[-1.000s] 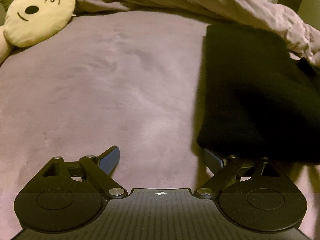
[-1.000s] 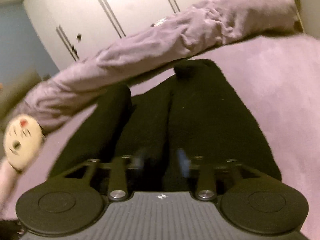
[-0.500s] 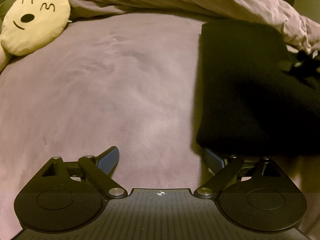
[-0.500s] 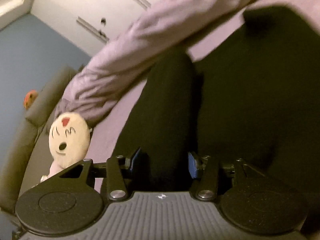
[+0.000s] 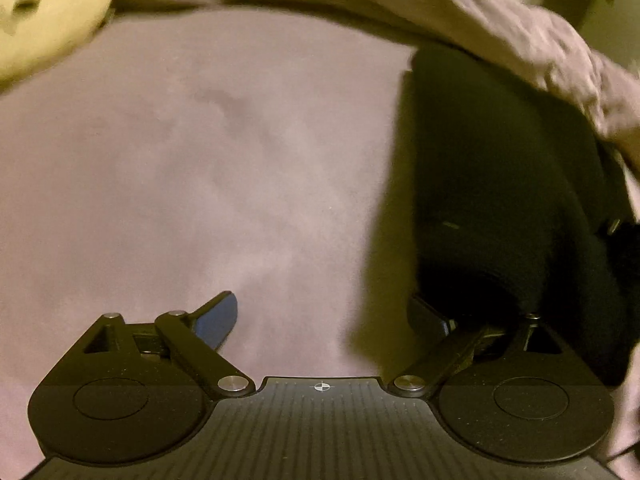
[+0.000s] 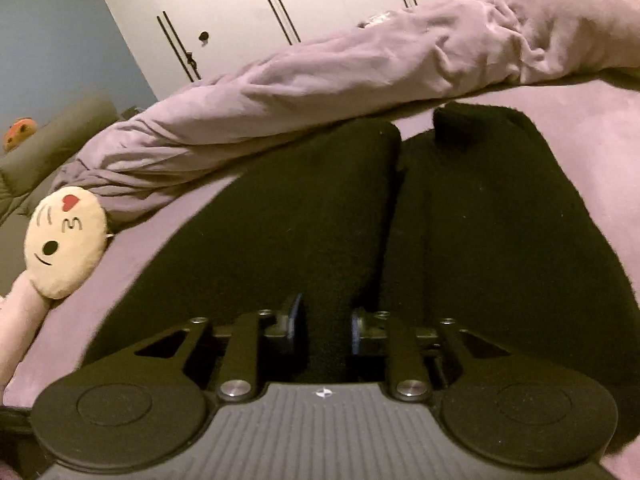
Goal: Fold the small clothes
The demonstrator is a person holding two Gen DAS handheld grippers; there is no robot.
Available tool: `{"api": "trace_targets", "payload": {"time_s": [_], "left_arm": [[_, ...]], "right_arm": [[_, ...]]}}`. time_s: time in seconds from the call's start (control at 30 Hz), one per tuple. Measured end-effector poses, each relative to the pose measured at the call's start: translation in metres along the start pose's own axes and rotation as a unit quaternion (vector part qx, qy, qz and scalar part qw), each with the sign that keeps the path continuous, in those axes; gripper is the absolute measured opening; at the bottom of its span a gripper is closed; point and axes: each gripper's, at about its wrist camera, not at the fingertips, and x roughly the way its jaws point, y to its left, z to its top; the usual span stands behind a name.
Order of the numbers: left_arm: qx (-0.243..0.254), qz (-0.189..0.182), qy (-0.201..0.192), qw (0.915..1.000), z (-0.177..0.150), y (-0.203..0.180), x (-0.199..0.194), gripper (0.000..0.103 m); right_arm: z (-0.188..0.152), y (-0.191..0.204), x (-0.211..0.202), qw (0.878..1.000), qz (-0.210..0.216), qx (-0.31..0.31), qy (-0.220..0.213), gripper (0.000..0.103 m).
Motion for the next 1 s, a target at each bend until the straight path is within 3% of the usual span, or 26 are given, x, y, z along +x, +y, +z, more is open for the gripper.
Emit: {"api": "trace_targets", "payload": {"time_s": [0.1, 0.23, 0.33, 0.47, 0.53, 0.57, 0.63, 0.67, 0.7, 0.83, 1.0], "left_arm": [[0.023, 0.003, -0.007, 0.9997, -0.004, -0.003, -0.004, 0.095], [0.015, 0.004, -0.006, 0.9999, -0.005, -0.003, -0.002, 0.095], [0.022, 0.004, -0.008, 0.9997, -0.007, -0.005, -0.006, 0.095], [0.027, -0.006, -0.011, 0.9996, -0.011, 0.0, -0.011, 0.095], [0.032, -0.009, -0.016, 0.9993, -0.011, 0.004, -0.011, 0.095], [0.036, -0.008, -0.02, 0.9991, -0.011, 0.005, -0.011, 0.095], [0.046, -0.005, -0.027, 0.9986, -0.013, 0.006, -0.009, 0.095], [0.048, -0.004, -0.026, 0.9985, -0.013, 0.006, -0.007, 0.095], [0.05, -0.004, -0.025, 0.9984, -0.013, 0.007, -0.006, 0.095], [0.047, -0.013, -0.015, 0.9987, -0.009, 0.011, -0.011, 0.095], [0.026, 0.005, -0.007, 0.9996, 0.001, 0.028, -0.027, 0.095]], "right_arm": [[0.003, -0.007, -0.022, 0.999, -0.019, 0.019, -0.031, 0.066], [0.001, -0.036, -0.02, 0.995, 0.003, 0.102, -0.005, 0.069], [0.0, -0.041, -0.003, 0.988, 0.044, 0.147, 0.015, 0.07], [0.01, -0.025, 0.015, 0.985, 0.074, 0.154, 0.016, 0.084], [0.016, -0.013, 0.026, 0.99, 0.07, 0.123, 0.015, 0.083], [0.018, -0.008, 0.032, 0.992, 0.068, 0.106, 0.014, 0.082], [0.019, -0.002, 0.042, 0.994, 0.068, 0.079, 0.017, 0.068], [0.019, 0.001, 0.048, 0.996, 0.059, 0.069, 0.022, 0.044], [0.018, 0.002, 0.052, 0.996, 0.055, 0.062, 0.026, 0.03], [0.016, 0.008, 0.042, 0.998, 0.032, 0.046, 0.016, 0.021], [0.033, 0.043, -0.005, 0.996, -0.026, -0.075, -0.034, 0.017]]}}
